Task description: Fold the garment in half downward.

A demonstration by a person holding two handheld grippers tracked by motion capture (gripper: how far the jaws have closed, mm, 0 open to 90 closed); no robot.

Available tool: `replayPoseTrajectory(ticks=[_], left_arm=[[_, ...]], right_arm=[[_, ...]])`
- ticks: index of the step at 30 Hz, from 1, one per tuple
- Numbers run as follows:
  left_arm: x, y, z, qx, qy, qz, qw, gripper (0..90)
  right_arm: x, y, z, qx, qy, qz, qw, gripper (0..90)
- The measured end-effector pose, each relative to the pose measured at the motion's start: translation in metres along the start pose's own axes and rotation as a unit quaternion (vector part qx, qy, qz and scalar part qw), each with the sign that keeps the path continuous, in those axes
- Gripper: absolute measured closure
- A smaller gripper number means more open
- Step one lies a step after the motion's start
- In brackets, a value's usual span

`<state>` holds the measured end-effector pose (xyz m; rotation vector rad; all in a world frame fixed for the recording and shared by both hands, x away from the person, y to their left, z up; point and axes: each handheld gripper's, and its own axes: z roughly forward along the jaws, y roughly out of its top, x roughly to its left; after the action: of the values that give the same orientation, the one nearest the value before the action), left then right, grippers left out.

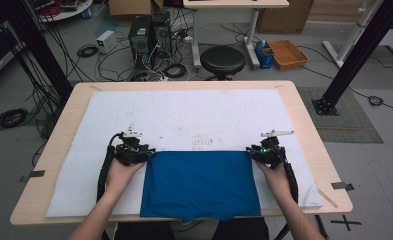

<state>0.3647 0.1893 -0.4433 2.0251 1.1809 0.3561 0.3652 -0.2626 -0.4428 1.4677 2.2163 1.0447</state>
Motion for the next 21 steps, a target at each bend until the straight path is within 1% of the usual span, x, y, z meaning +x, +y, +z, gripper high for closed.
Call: replayPoseTrajectory(ticks=[1, 2, 3, 5, 7, 8, 10, 13, 15, 16, 18, 19, 21], left_arm=[[-0.001, 0.000, 0.000, 0.001, -0.001, 0.007, 1.0000, 66.3], [-0.002, 0.000, 0.000, 0.004, -0.004, 0.011, 0.9999, 71.3], [-0.003, -0.001, 0.000, 0.003, -0.002, 0.015, 0.9999, 74.1], [-0.005, -0.001, 0.000, 0.000, -0.006, 0.019, 0.9998, 82.1], [-0.007, -0.001, -0.001, 0.000, -0.003, 0.025, 0.9997, 85.4], [-0.007, -0.001, -0.001, 0.000, -0.004, 0.026, 0.9997, 85.9], [-0.005, -0.001, -0.001, -0.003, -0.007, 0.021, 0.9997, 86.4], [-0.001, 0.003, 0.000, -0.006, -0.006, 0.022, 0.9997, 86.5], [0.000, 0.007, 0.003, -0.009, 0.000, 0.026, 0.9996, 86.5], [0.001, 0.009, 0.004, -0.006, 0.004, 0.031, 0.9995, 86.5], [0.003, 0.014, 0.007, -0.008, 0.010, 0.037, 0.9992, 86.5], [0.004, 0.016, 0.008, -0.009, 0.012, 0.037, 0.9992, 86.5], [0.008, 0.021, 0.011, -0.014, 0.013, 0.037, 0.9991, 86.5]], right_arm=[[0.000, -0.001, 0.001, 0.005, 0.002, -0.004, 1.0000, 77.0], [0.001, -0.002, 0.001, 0.002, -0.002, -0.008, 1.0000, 80.6], [0.002, -0.003, 0.001, 0.002, 0.004, -0.012, 0.9999, 83.9], [0.003, -0.003, 0.001, 0.001, 0.006, -0.021, 0.9998, 86.4], [0.005, -0.004, 0.000, 0.003, 0.007, -0.026, 0.9996, 87.1], [0.005, -0.004, -0.001, -0.001, 0.006, -0.032, 0.9995, 87.2], [0.005, -0.002, -0.001, -0.001, 0.007, -0.033, 0.9994, 87.3], [0.001, 0.003, -0.002, -0.011, 0.012, -0.041, 0.9990, 87.5], [-0.002, 0.008, -0.001, -0.014, 0.009, -0.044, 0.9989, 87.4], [-0.003, 0.012, 0.000, -0.018, 0.006, -0.046, 0.9988, 87.5], [-0.006, 0.020, 0.003, -0.017, 0.002, -0.052, 0.9985, 87.4], [-0.008, 0.023, 0.005, -0.018, 0.004, -0.052, 0.9985, 87.4], [-0.011, 0.030, 0.009, -0.013, -0.001, -0.053, 0.9985, 87.4]])
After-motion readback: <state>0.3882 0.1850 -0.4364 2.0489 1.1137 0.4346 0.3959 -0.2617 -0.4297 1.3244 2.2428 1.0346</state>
